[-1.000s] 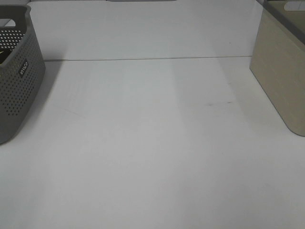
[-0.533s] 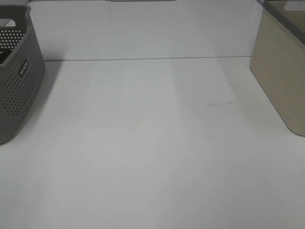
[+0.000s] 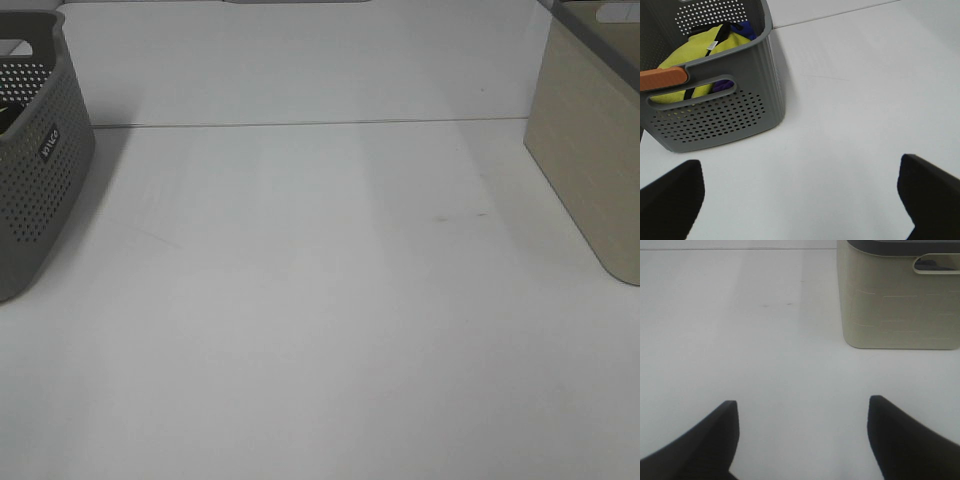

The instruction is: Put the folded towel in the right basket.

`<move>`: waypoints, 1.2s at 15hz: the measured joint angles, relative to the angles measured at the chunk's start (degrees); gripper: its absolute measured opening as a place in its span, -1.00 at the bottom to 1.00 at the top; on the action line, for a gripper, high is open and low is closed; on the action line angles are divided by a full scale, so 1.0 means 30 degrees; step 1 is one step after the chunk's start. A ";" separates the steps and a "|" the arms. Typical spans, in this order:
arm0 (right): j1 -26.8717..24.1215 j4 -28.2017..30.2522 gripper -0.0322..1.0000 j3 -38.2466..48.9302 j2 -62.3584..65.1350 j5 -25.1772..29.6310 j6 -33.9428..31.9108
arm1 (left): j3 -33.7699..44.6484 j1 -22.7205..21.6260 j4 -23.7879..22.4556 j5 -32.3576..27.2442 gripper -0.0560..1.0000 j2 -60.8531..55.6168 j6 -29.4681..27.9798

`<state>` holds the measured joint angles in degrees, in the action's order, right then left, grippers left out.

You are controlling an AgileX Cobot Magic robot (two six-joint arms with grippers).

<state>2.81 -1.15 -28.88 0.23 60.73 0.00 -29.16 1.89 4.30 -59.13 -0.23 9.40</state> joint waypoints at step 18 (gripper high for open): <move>-0.1050 -0.0057 0.37 0.0000 0.0000 0.0000 0.0000 | 0.0000 0.0000 0.0000 0.0000 0.97 0.0000 0.0000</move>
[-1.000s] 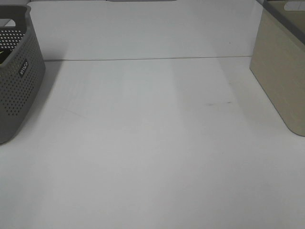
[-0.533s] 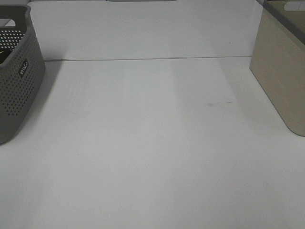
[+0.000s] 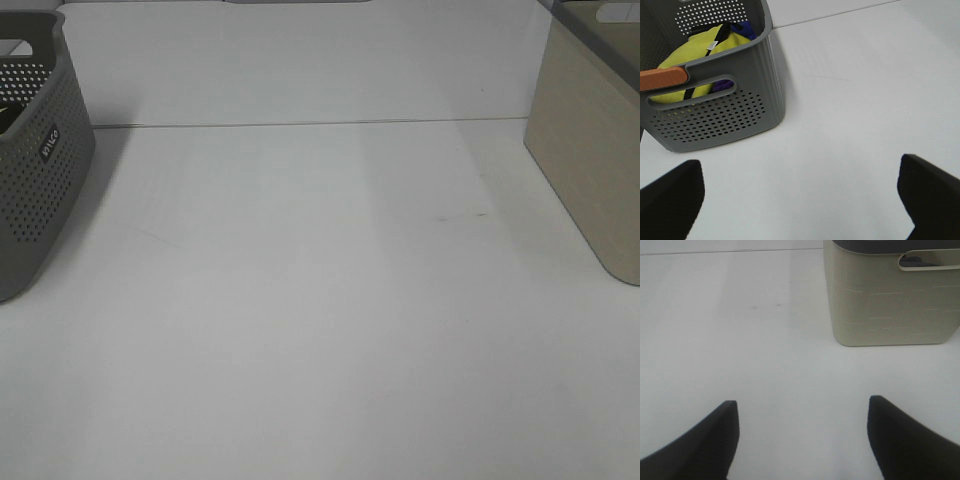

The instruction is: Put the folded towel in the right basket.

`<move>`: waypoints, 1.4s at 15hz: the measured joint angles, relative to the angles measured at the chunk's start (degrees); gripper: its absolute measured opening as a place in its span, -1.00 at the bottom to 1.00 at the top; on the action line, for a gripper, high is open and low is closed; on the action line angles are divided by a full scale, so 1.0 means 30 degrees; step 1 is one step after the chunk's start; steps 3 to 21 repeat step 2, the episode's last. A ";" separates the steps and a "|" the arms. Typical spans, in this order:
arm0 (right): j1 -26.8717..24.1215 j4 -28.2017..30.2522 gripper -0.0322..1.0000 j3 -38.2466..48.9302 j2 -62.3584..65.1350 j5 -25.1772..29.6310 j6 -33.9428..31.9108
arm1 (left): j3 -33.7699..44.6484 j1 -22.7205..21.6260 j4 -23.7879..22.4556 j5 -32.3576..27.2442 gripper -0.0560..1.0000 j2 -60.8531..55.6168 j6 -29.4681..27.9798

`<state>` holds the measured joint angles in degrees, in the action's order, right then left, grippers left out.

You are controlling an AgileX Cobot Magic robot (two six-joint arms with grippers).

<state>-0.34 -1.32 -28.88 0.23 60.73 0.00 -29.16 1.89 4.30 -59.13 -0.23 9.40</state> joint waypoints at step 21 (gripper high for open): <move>0.0000 0.0000 0.37 0.0000 0.0000 0.0000 0.0000 | 0.0000 0.0000 0.0000 0.0000 0.97 0.0000 0.0000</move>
